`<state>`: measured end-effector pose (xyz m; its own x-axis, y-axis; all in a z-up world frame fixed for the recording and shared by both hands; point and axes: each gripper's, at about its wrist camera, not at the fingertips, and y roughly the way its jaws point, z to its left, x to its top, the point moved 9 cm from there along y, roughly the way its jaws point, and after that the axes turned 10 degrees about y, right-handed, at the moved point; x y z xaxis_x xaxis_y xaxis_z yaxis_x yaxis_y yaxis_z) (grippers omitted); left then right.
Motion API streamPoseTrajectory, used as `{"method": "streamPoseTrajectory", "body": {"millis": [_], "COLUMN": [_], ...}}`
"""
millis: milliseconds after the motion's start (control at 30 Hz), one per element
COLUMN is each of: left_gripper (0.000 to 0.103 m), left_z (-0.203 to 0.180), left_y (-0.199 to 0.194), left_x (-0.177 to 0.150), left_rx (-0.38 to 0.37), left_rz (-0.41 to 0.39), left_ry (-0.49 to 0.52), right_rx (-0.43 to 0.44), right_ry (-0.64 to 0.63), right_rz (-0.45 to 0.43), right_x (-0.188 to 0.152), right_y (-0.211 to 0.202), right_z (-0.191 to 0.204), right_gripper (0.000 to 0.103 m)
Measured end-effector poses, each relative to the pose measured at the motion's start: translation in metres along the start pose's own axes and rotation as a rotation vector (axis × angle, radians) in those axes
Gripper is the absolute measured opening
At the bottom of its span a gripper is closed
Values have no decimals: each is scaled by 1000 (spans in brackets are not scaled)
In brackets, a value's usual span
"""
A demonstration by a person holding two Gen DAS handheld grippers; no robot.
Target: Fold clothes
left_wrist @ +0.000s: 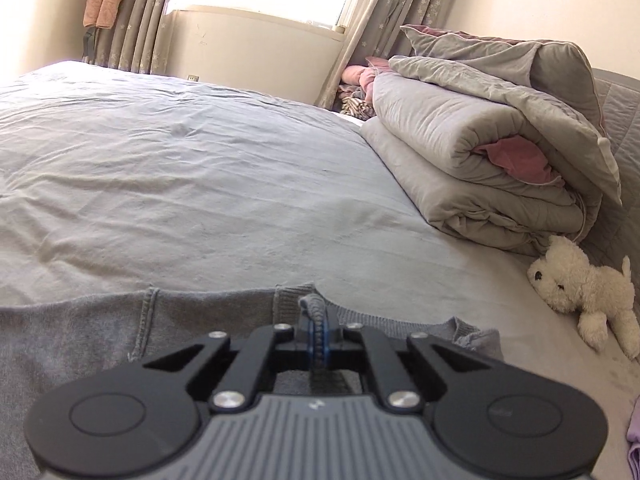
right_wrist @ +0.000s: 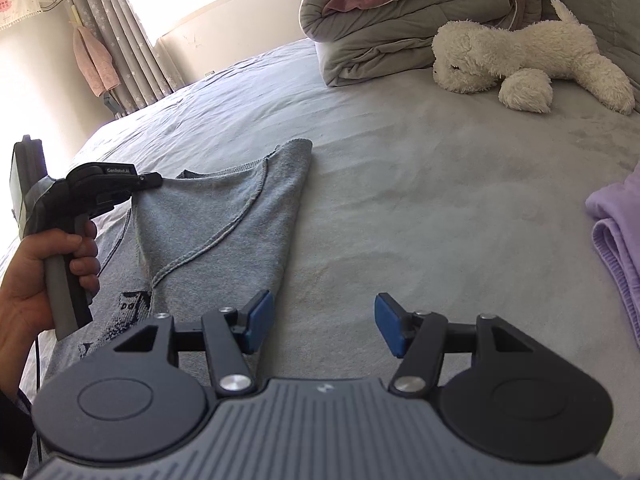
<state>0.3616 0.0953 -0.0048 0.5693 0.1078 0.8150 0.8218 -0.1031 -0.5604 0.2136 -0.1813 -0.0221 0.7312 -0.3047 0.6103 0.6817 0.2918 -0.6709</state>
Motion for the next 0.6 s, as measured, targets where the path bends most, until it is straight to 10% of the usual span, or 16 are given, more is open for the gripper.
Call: {"method": "streamPoseTrajectory", "body": {"millis": [333,367,467,600], "left_gripper": [7,13,76,80], "left_z": [10,10,19,30], "left_y": [15,14,8,-11], "left_x": [-7,-7,-6,-2], "left_rx": [-28,-29,-26,-16], "left_rz": [46,51,62,51], "left_ry": [-65,-63,-108,-140], "right_rx": [-35,-28,21,175], "right_ry": [-39,-42,-64,-149], "right_rz": [0,-4,-23,1], "right_x": [-6,-6,-6,-22], "right_y": [11,10,1,-17], "right_z": [3,4,18,60], "right_gripper": [60,60,60,60]}}
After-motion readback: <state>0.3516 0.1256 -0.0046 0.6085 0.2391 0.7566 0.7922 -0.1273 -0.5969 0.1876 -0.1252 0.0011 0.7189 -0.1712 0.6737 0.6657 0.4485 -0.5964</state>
